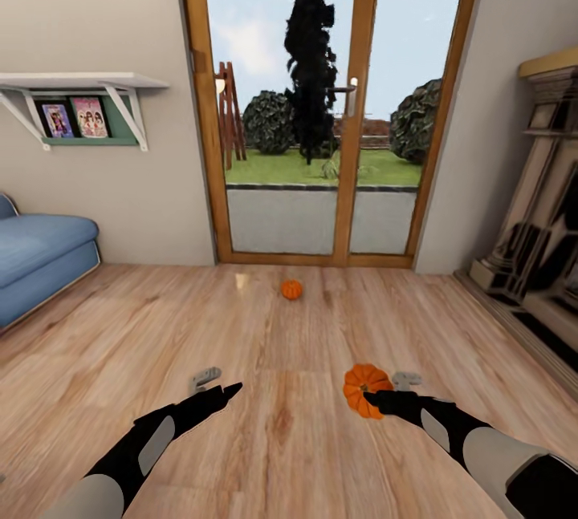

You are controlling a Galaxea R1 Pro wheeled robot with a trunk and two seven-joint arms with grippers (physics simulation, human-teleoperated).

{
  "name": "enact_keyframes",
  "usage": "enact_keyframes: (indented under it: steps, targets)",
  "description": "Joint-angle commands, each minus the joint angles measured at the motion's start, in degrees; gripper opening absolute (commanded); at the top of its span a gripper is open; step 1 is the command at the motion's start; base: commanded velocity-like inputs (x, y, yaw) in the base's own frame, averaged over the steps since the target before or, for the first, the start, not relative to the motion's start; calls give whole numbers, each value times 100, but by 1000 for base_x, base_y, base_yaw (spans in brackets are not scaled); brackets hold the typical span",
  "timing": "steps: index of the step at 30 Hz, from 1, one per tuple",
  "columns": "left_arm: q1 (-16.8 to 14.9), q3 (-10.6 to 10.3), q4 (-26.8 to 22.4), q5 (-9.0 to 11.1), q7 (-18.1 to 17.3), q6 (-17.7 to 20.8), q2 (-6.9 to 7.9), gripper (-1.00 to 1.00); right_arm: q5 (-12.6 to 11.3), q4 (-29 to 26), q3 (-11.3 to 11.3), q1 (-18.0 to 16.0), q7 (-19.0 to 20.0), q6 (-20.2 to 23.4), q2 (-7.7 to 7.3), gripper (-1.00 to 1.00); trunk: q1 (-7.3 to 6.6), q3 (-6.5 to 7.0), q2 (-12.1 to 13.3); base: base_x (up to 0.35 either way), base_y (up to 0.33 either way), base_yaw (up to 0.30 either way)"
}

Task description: Place each of the two pumpkins and all three candles from the living room inside a cabinet in the living room (use any cabinet), then make sure every cabinet is closed, and position the cauldron so it is next to a table in the living room.

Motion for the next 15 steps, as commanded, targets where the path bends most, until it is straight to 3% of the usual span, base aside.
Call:
enact_keyframes:
  steps: [1,15]
  targets:
    - [-2,-29,-4,60,6,31,6,100,-68,-12,0,-3,7,31,-3,-100,2,-5,-2,327,103,20]
    - [-2,-29,-4,60,17,23,-2,100,-68,-11,0,-4,0,31,-3,-100,2,-4,-2,327,103,3]
